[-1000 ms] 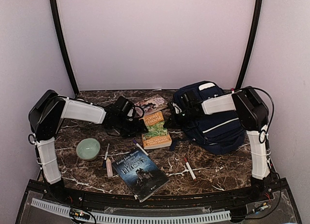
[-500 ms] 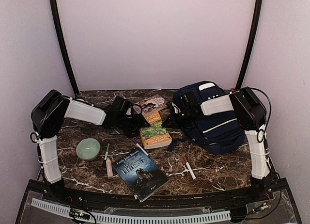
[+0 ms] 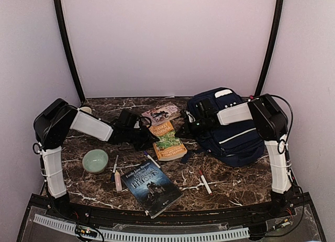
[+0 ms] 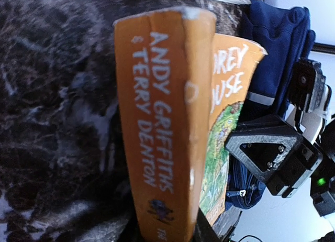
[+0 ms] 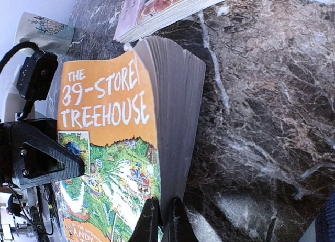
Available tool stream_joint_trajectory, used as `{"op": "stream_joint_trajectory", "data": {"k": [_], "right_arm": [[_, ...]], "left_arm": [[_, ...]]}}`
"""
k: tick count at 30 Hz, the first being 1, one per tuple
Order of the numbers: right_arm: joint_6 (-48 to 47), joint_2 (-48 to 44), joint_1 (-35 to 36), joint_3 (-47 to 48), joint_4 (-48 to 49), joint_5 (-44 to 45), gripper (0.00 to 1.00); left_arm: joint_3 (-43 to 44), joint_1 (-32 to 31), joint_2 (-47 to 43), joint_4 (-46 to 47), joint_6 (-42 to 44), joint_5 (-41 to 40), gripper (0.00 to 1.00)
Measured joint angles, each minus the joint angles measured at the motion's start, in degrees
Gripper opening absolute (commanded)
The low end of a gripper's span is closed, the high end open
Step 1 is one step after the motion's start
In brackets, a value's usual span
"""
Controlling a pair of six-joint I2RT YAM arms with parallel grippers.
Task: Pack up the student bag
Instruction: Pick up the book at the center of the board, then pass from the left arm to the right
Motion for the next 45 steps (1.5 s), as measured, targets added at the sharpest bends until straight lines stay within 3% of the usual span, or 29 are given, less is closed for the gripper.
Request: {"op": "stream_joint_trajectory", "data": {"k": [5,10,15,17,22,27,34,45], "right_arm": [[-0.5,-0.85,0.04,-0.46,0.35,0.57,0.07],[-2.93,-4.17,0.28,-2.73,-2.56,1.68,0.29],[-6.75,-10.29,-0.72,-4.28,-10.64,2.69,0.42],[-9.99,-14.01,-2.1,-4.22,-12.94,1.07,0.48],[-24.61,-21.88,-5.66,1.66,-22.56,-3.34,0.75],[-38.32,-29.49,-6.01,3.28,-29.57,-3.8,0.9],[-50.62,-35.34,-3.74,4.48,-34.49,-4.87,0.91],[-54.05,-21.94,2.16,15.67,-45.16,-13.46,0.88]], "left_arm": [[-0.02,-0.39,-1.92,0.39,0.98,-0.02,0.0],[0.0,-0.96,-4.98,-2.1,4.98,-0.7,0.0],[0.37,-1.18,-10.25,-6.14,12.33,-0.15,0.0],[0.59,-1.18,-12.09,-7.43,15.85,0.63,0.0],[1.09,-1.11,-16.46,-11.3,26.12,4.66,0.0],[2.45,-1.14,-20.44,-16.81,36.35,11.1,0.0],[4.74,-2.84,-21.75,-24.06,47.3,16.33,0.0],[6.16,-8.31,-22.45,-29.9,55.3,18.47,0.0]]}}
